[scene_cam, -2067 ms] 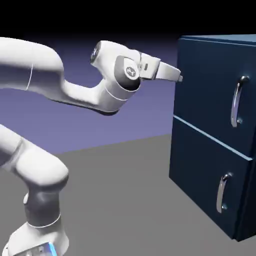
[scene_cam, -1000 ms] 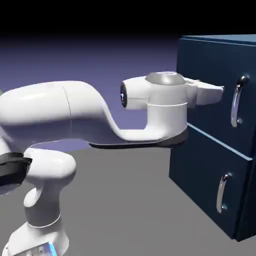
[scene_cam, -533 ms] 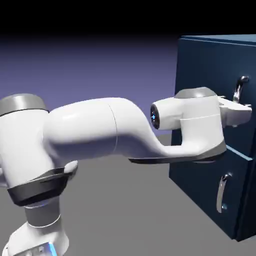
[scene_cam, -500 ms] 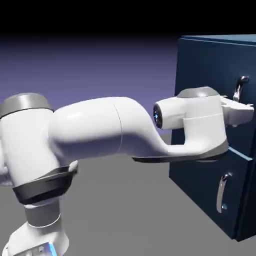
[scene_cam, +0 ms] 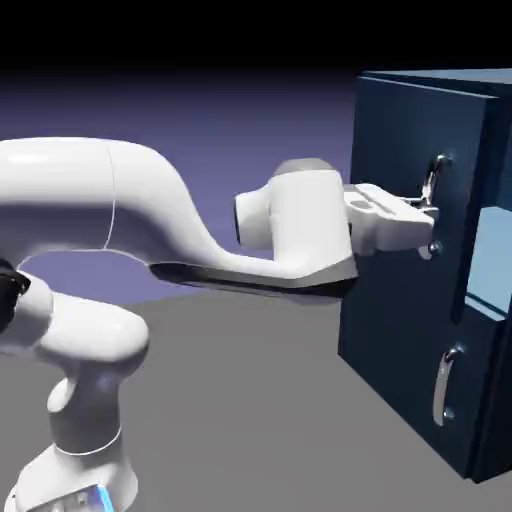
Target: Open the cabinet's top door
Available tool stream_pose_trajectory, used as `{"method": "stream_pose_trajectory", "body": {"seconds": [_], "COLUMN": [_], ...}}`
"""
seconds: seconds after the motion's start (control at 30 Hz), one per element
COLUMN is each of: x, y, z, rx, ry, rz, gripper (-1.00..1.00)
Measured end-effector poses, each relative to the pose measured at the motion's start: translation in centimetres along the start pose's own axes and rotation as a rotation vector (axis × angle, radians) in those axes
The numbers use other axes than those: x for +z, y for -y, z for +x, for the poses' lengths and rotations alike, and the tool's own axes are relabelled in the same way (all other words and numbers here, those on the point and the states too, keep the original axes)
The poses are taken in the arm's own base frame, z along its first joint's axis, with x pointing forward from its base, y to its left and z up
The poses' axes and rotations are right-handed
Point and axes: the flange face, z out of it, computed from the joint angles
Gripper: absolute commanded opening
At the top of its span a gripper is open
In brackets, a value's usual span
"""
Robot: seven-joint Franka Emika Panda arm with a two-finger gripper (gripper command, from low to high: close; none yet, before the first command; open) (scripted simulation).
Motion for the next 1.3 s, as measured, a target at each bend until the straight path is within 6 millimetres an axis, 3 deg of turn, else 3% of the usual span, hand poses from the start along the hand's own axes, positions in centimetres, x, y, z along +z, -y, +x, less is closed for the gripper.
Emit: {"method": "stream_pose_trajectory", "body": {"seconds": [0.3,0.7,0.97,1.3], "x": [-5.5,-10.9,-13.7,-15.0], "y": [1.8,4.4,6.1,7.0], "z": [-1.8,-4.4,-6.1,-6.9], "rx": [0.0,0.0,-0.003,-0.025], "ry": [-0.103,-0.216,-0.28,-0.304], "rz": [-0.103,-0.216,-0.28,-0.314], "gripper": [-1.0,-1.0,-1.0,-1.0]}}
